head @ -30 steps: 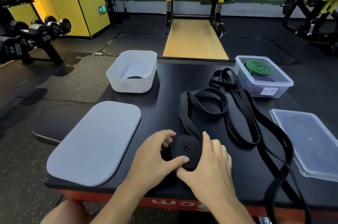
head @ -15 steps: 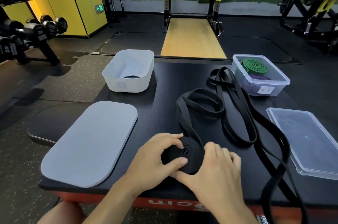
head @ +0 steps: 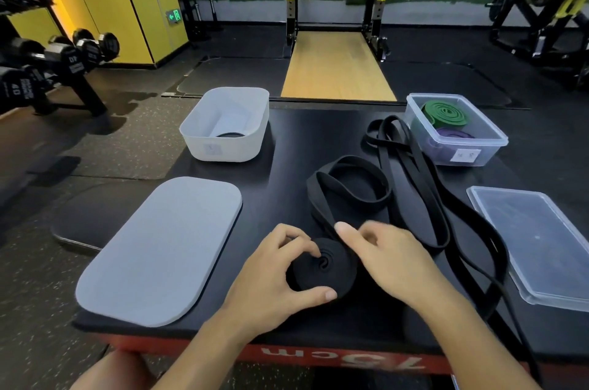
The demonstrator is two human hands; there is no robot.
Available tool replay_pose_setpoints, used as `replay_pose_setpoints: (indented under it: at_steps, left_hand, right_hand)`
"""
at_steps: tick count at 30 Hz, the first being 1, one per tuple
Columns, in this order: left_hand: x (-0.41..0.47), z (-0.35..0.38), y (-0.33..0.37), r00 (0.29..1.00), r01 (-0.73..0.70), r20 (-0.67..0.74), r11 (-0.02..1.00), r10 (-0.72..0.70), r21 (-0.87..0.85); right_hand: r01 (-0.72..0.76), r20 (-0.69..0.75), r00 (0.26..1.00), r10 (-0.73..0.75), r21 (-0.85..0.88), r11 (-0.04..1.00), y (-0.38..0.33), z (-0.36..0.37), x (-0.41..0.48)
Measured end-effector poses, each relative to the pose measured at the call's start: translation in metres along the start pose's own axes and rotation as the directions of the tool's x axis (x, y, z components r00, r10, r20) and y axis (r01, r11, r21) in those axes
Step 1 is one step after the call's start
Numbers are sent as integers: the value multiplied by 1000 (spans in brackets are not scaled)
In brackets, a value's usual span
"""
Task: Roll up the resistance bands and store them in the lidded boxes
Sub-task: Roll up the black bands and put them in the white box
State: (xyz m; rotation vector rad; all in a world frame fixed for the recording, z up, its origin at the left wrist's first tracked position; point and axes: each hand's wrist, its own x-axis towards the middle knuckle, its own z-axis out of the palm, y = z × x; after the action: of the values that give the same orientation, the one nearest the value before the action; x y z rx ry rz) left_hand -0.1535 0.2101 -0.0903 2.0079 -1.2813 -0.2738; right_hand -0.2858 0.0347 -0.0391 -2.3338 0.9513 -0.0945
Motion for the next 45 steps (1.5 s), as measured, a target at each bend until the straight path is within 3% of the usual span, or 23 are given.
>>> replay_pose_setpoints:
  at_steps: [12, 15, 18, 20, 23, 26, 30, 31, 32, 34, 35, 36, 39, 43, 45]
  left_hand:
    - [1, -1, 0, 1000, 5, 15, 1000, -5, -1]
    - [1, 0, 0, 1000, 5, 18, 1000, -5, -5]
    - [1, -1, 0, 1000, 11, 17, 1000, -11, -22]
    - [1, -1, 0, 1000, 15, 14, 1000, -14, -24]
    - [1, -1, 0, 1000, 23, 13, 999, -23, -27]
    - [1, -1, 0, 999, 40, 14, 999, -39, -34]
    - [0, -1, 2, 999, 42, 20, 999, -42, -27]
    - [0, -1, 2, 999, 44, 20, 999, -43, -27]
    - [1, -2, 2, 999, 46, 20, 999, -45, -27]
    - [1, -2, 2, 999, 46, 19, 999, -45, -22]
    - [1, -2, 2, 999, 44, 17, 999, -43, -20]
    - [1, -2, 1, 999, 43, 16, 999, -43, -20]
    - [1, -2, 2, 999, 43, 16, 998, -43, -34]
    - [1, -2, 2, 999, 40, 21, 999, -40, -11]
    - [1, -2, 1, 999, 44, 24, 999, -44, -16]
  right_hand:
    - [115, -25, 991, -129, -311, 944, -45, 24, 63]
    - [74, -56, 995, -88, -214, 974, -48, 34, 74]
    - [26, -34, 999, -19, 209, 977, -47, 36, 82]
    - [48, 11, 998, -63, 515, 856, -43, 34, 80]
    - [131, -55, 986, -157, 839, 528, -33, 26, 74]
    - [151, -119, 983, -140, 958, 245, -15, 17, 73]
    - [-33, 27, 993, -119, 998, -46, 3, 13, 76]
    - [-20, 17, 994, -111, 999, -26, 1, 13, 79]
    - [21, -9, 993, -119, 995, 97, -2, 13, 82]
    - [201, -108, 973, -203, 824, 530, -15, 13, 85]
    - [270, -120, 957, -265, 706, 655, -25, 14, 85]
    - [305, -121, 945, -304, 660, 687, -35, 14, 84]
    - [205, -51, 958, -283, 812, 546, -51, 12, 81]
    - [62, 135, 967, -216, 700, 711, -53, 7, 84]
    - [54, 140, 947, -290, 819, 572, -52, 4, 84]
